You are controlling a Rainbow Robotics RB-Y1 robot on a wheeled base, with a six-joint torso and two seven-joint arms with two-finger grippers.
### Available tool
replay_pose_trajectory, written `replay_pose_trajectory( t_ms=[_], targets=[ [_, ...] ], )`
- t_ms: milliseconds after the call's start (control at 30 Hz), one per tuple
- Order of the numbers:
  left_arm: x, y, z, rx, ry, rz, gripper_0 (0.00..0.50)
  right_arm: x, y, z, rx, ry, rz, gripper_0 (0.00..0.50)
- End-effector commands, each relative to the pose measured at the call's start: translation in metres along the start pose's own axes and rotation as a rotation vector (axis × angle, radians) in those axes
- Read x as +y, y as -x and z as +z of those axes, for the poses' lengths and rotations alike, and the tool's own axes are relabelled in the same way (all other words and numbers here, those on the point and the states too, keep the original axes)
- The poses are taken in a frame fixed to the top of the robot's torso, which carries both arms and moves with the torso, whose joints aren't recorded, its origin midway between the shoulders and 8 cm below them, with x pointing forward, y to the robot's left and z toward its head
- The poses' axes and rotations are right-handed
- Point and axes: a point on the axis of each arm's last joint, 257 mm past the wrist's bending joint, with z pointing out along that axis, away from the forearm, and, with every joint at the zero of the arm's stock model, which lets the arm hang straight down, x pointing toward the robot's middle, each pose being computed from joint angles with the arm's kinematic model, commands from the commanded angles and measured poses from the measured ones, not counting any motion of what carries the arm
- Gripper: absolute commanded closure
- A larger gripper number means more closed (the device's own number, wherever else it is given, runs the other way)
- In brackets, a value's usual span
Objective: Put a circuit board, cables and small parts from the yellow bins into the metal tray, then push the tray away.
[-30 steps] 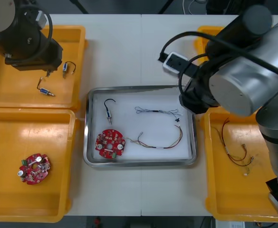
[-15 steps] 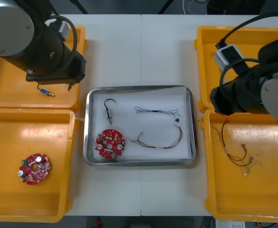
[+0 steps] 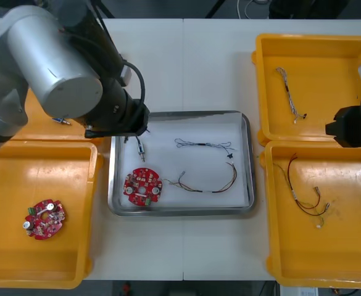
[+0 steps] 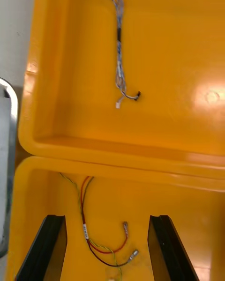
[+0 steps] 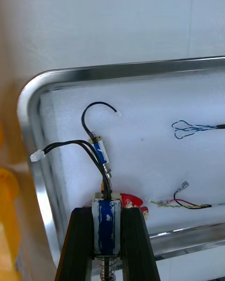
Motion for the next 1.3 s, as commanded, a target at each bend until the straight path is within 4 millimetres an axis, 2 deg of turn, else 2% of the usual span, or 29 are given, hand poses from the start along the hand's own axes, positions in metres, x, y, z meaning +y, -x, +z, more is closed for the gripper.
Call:
replay_pose_trajectory(
  t_ms=[33, 167, 367, 500, 667, 733, 800, 833, 900, 933, 1000, 1067, 1300],
  targets=[
    [-0.031, 0.010, 0.014, -0.034, -0.017, 0.017, 0.500, -0.037, -0.020, -0.015, 0.007, -0.056, 0.069, 0.000],
    [-0.043, 0.009, 0.032, -0.037, -0.030, 0.014, 0.500, -0.050, -0.036, -0.013, 0.038, -0.077, 0.101, 0.000],
    [-0.051, 0.011, 0.052, -0.041, -0.023, 0.006, 0.500, -0.062, -0.058, -0.011, 0.076, -0.100, 0.149, 0.000],
    [-0.053, 0.009, 0.059, -0.049, -0.021, 0.013, 0.499, -0.061, -0.073, -0.007, 0.111, -0.096, 0.192, 0.000],
    [-0.055, 0.005, 0.063, -0.045, -0.020, 0.011, 0.481, -0.048, -0.094, -0.005, 0.165, -0.046, 0.240, 0.000],
    [-0.055, 0.003, 0.064, -0.044, -0.018, 0.013, 0.422, -0.049, -0.097, -0.005, 0.173, -0.048, 0.237, 0.000],
    [-0.055, 0.003, 0.065, -0.046, -0.019, 0.011, 0.325, -0.052, -0.099, -0.006, 0.180, -0.054, 0.235, 0.000],
    [-0.055, 0.002, 0.066, -0.045, -0.019, 0.011, 0.305, -0.052, -0.099, -0.006, 0.179, -0.057, 0.234, 0.000],
    [-0.055, 0.002, 0.067, -0.047, -0.017, 0.009, 0.162, -0.055, -0.100, -0.006, 0.181, -0.065, 0.236, 0.000],
    [-0.054, 0.002, 0.067, -0.046, -0.016, 0.006, 0.143, -0.055, -0.101, -0.006, 0.182, -0.068, 0.236, 0.000],
    [-0.055, 0.002, 0.067, -0.045, -0.017, 0.003, 0.053, -0.061, -0.105, -0.006, 0.188, -0.089, 0.230, 0.000],
    [-0.055, 0.002, 0.067, -0.045, -0.017, 0.000, 0.000, -0.061, -0.107, -0.005, 0.194, -0.092, 0.229, 0.000],
    [-0.053, 0.003, 0.066, -0.047, -0.015, -0.014, 0.000, -0.063, -0.112, -0.001, 0.218, -0.088, 0.245, 0.000]
  ],
)
